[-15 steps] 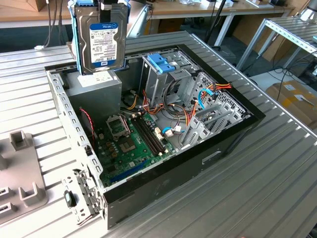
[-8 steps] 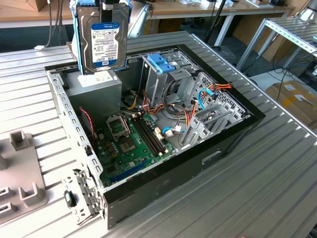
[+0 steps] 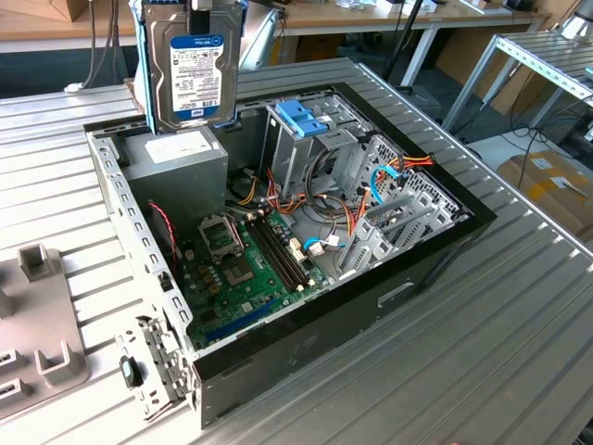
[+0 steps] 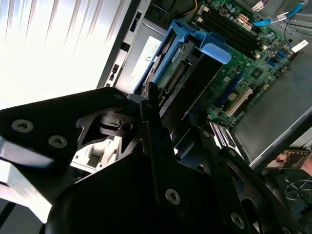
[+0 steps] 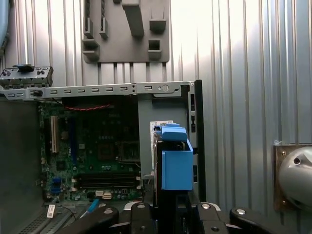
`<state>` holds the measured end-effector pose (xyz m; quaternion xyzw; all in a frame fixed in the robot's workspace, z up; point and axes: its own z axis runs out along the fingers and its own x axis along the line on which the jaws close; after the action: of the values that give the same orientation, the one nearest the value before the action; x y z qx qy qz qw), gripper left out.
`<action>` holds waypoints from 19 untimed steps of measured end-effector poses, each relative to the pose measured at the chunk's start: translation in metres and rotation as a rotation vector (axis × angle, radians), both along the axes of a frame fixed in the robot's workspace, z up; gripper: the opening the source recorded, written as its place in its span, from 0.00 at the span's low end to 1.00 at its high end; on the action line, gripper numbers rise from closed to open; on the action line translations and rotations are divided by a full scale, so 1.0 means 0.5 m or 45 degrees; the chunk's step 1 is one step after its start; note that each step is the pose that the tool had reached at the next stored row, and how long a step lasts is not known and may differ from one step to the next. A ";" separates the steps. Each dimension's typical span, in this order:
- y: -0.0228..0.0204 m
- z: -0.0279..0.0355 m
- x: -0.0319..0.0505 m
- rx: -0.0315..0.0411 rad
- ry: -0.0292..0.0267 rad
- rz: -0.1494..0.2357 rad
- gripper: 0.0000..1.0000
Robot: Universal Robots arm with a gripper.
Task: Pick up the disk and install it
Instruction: 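Pick up the disk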
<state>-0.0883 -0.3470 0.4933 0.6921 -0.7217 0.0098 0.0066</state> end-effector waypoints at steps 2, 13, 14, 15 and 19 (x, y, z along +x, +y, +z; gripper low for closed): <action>0.0000 0.005 0.000 0.0000 0.0000 0.000 0.35; 0.0000 0.009 0.000 0.0000 0.0000 0.000 0.35; -0.0001 0.009 0.000 0.0000 0.0000 0.000 0.35; -0.0001 0.009 0.002 0.0000 0.0000 0.000 0.35; 0.0000 0.009 0.007 -0.0001 0.0001 0.000 0.35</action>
<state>-0.0849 -0.3470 0.4979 0.6921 -0.7217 0.0098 0.0066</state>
